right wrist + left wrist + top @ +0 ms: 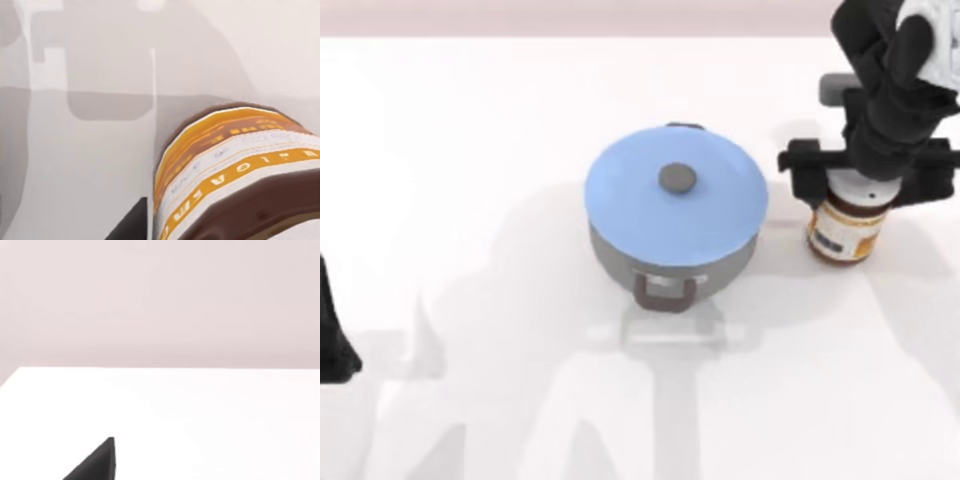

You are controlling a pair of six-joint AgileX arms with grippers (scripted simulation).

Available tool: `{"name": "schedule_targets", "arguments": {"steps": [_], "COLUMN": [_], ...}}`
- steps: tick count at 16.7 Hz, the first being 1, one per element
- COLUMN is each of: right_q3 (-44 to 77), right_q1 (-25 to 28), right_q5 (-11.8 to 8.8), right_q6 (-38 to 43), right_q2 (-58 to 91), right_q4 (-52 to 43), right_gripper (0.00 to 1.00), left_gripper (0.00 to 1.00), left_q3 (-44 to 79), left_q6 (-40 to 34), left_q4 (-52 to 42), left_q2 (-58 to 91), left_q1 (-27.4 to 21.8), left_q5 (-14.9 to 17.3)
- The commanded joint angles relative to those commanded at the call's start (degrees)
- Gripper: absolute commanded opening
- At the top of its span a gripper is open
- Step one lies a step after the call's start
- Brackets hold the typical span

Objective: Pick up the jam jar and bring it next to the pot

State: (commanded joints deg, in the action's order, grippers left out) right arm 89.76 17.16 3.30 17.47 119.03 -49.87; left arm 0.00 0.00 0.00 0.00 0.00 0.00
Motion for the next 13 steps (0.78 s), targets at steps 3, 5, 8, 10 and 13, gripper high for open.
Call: {"name": "schedule_targets", "arguments": {"steps": [3,5,8,10,13], "right_q3": [0.0,0.0,0.0,0.0,0.0], "right_q1": [0.0,0.0,0.0,0.0,0.0], "right_q5": [0.0,0.0,0.0,0.0,0.0], "right_q6": [0.0,0.0,0.0,0.0,0.0], "right_q2": [0.0,0.0,0.0,0.0,0.0], "right_q4": [0.0,0.0,0.0,0.0,0.0], "right_gripper": [0.68,0.83,1.00,1.00,1.00], "left_gripper": [1.00,1.00,1.00,1.00,1.00], "left_q3": [0.0,0.0,0.0,0.0,0.0], "left_q6": [0.0,0.0,0.0,0.0,0.0], "left_q4": [0.0,0.0,0.0,0.0,0.0], "left_q2": [0.0,0.0,0.0,0.0,0.0], "left_q1": [0.0,0.0,0.0,0.0,0.0], "left_q5": [0.0,0.0,0.0,0.0,0.0]}}
